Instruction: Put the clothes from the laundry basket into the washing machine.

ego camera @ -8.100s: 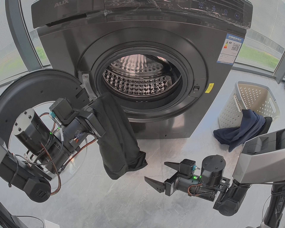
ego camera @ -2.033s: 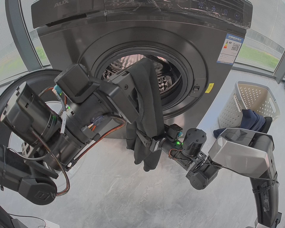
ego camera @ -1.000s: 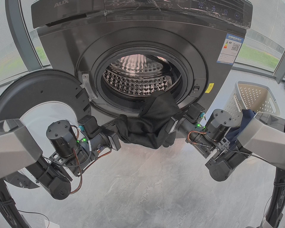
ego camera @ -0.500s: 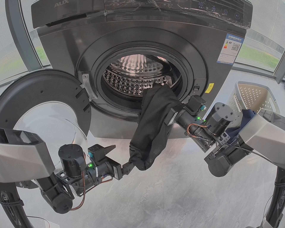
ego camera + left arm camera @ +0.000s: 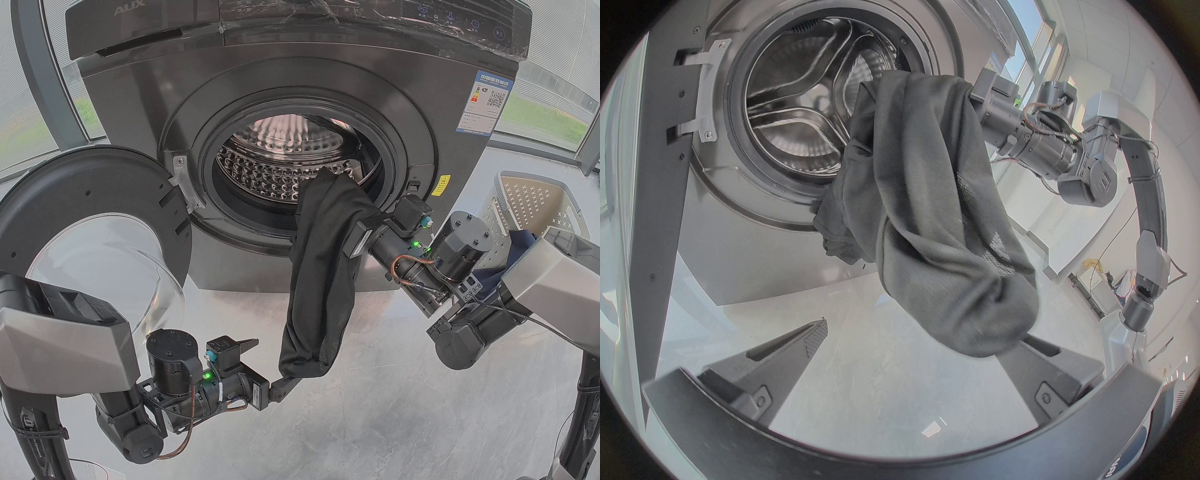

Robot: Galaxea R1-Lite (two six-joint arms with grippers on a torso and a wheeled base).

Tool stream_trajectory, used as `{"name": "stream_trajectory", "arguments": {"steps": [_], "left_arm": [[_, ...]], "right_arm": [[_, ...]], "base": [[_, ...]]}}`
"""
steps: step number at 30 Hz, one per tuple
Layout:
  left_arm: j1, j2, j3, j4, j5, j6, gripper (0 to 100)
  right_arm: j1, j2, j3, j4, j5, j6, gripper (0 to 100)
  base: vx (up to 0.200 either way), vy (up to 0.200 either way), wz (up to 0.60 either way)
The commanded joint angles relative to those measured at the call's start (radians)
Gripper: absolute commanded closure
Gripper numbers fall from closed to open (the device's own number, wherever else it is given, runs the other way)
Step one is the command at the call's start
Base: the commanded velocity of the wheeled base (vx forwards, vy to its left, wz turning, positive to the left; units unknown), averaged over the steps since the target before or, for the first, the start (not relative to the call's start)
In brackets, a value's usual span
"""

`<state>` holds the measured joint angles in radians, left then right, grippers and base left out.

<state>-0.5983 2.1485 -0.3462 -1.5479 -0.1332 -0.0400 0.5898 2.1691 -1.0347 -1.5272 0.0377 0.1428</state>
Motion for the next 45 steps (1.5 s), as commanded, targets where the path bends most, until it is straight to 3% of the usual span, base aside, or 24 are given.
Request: {"name": "stream_trajectory", "arguments": {"steps": [1,12,19,29,44,45], "left_arm": [[-0.001,0.014,0.026,0.0,0.0,0.009,0],[0.002,0.028,0.053,-0.001,0.001,0.022,0],[-0.001,0.031,-0.215,0.003,0.004,-0.003,0],[-0.012,0.126,-0.455,0.0,0.0,-0.032,0],[-0.005,0.209,-0.619,0.012,0.021,-0.041,0],[-0.001,0.229,-0.654,0.012,0.044,-0.041,0]], "right_arm": [[-0.005,0.003,-0.027,0.001,-0.001,0.0,100],[-0.002,0.02,-0.031,-0.002,-0.002,0.001,100],[0.031,0.043,-0.024,-0.011,-0.016,0.001,100],[0.067,0.043,-0.024,-0.005,-0.025,0.001,100],[0.094,0.032,0.022,-0.013,-0.027,0.001,100],[0.102,0.026,0.041,-0.014,-0.028,0.001,100]], "base": [[0.0,0.0,0.0],[0.0,0.0,0.0],[0.0,0.0,0.0],[0.0,0.0,0.0],[0.0,0.0,0.0],[0.0,0.0,0.0]]}}
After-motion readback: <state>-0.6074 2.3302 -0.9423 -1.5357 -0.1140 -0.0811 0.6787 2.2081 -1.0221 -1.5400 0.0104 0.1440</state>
